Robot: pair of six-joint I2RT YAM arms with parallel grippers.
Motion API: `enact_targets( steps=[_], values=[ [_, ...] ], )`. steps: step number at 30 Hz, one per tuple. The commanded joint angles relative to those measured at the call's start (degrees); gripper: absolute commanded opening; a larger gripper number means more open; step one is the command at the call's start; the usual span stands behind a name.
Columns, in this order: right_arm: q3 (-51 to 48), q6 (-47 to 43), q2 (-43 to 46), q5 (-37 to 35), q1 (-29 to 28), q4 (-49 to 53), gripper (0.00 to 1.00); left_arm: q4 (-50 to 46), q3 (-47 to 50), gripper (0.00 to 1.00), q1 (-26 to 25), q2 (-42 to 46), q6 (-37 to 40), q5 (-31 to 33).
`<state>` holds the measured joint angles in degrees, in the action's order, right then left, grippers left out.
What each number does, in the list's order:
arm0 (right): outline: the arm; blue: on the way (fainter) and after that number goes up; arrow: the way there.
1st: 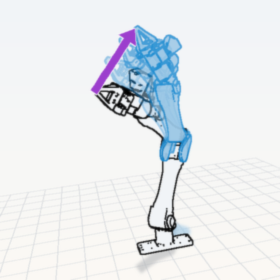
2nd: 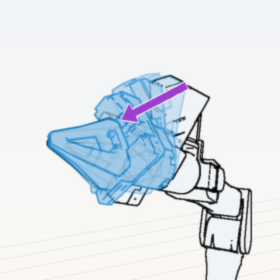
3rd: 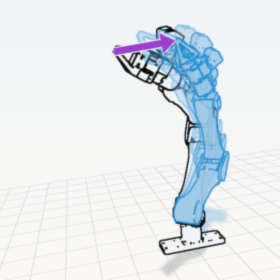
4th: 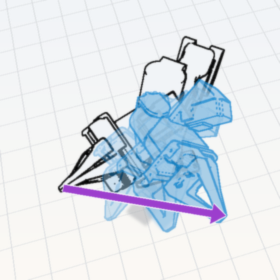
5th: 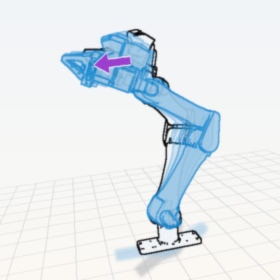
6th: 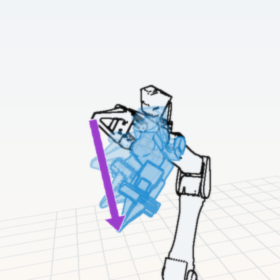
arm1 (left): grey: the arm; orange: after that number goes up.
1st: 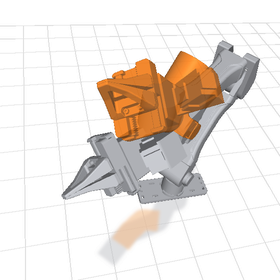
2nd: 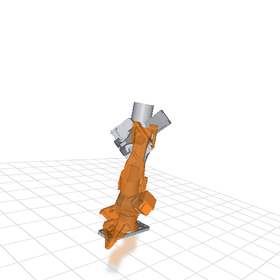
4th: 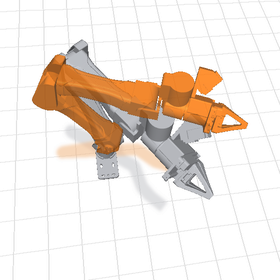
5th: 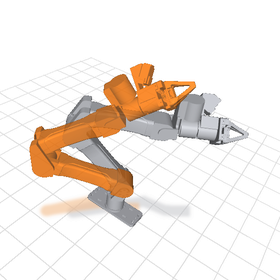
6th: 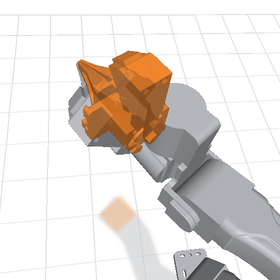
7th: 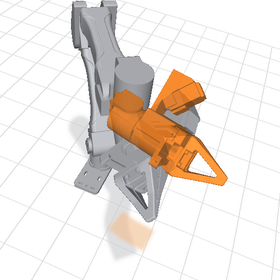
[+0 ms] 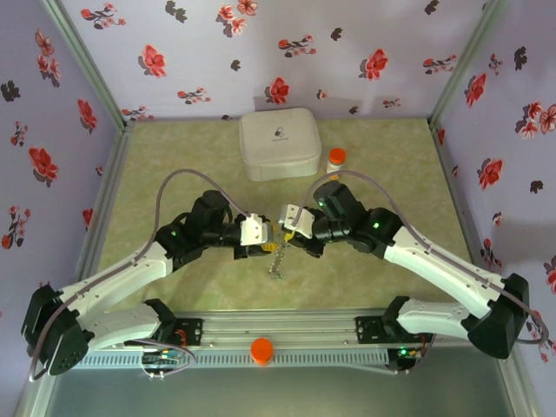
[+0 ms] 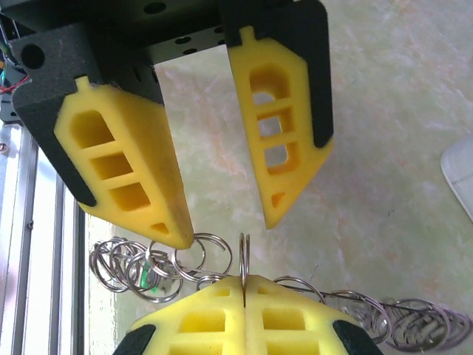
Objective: Put the keys on the keyring
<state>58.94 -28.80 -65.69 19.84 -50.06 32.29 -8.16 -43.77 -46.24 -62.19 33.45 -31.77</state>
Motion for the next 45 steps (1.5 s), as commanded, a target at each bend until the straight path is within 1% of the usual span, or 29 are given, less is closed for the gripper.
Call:
enact_targets(
  steps=[1,10,17,20,24,26,27,30,33,36,40,45],
  values=[
    [3.00,-2.38,-0.83,-0.70,-0.93,1.57,0.00,1.21,-1.78,0.34,-0.26,-0.90,0.65,-2.92],
    [4.64,-2.92,-2.48,0.29,-1.75,2.16,0.00,0.71,-2.21,0.27,-0.27,-1.68,1.30,-3.87],
    [4.92,-2.93,-3.20,1.16,-1.93,2.82,0.00,-0.35,-2.99,0.12,-0.26,-2.08,2.40,-4.18],
    [4.80,-2.93,-3.01,1.32,-1.95,2.99,0.00,-0.71,-3.26,0.00,-0.32,-1.99,3.06,-4.18],
    [2.49,-1.35,-0.84,1.65,-1.62,-0.46,0.01,-0.14,-3.16,0.00,-0.27,-1.58,2.81,-4.22],
    [-0.65,0.60,1.31,3.67,-0.40,-4.60,0.11,1.33,-2.54,0.00,-0.27,-1.23,1.96,-4.65],
    [-2.07,1.97,2.39,5.11,0.44,-6.78,0.14,2.61,-1.96,0.00,-0.26,-0.89,1.27,-4.92],
    [-5.03,4.57,4.61,7.60,2.04,-10.68,0.17,7.47,-0.02,0.00,-0.26,0.34,-1.25,-5.67],
    [-7.23,6.58,6.84,8.37,2.71,-13.83,0.20,11.94,2.17,0.00,-0.26,1.43,-4.11,-6.07],
    [-8.52,7.86,8.37,9.07,2.91,-15.07,0.21,14.66,4.21,0.00,-0.26,2.14,-6.41,-6.15],
    [-9.01,8.44,8.61,9.43,2.97,-14.72,0.20,17.07,5.45,0.00,-0.26,2.50,-8.35,-6.51],
    [-9.37,8.42,8.40,9.04,3.00,-14.58,0.21,22.55,7.45,0.00,-0.20,2.69,-11.13,-6.38]
  ],
)
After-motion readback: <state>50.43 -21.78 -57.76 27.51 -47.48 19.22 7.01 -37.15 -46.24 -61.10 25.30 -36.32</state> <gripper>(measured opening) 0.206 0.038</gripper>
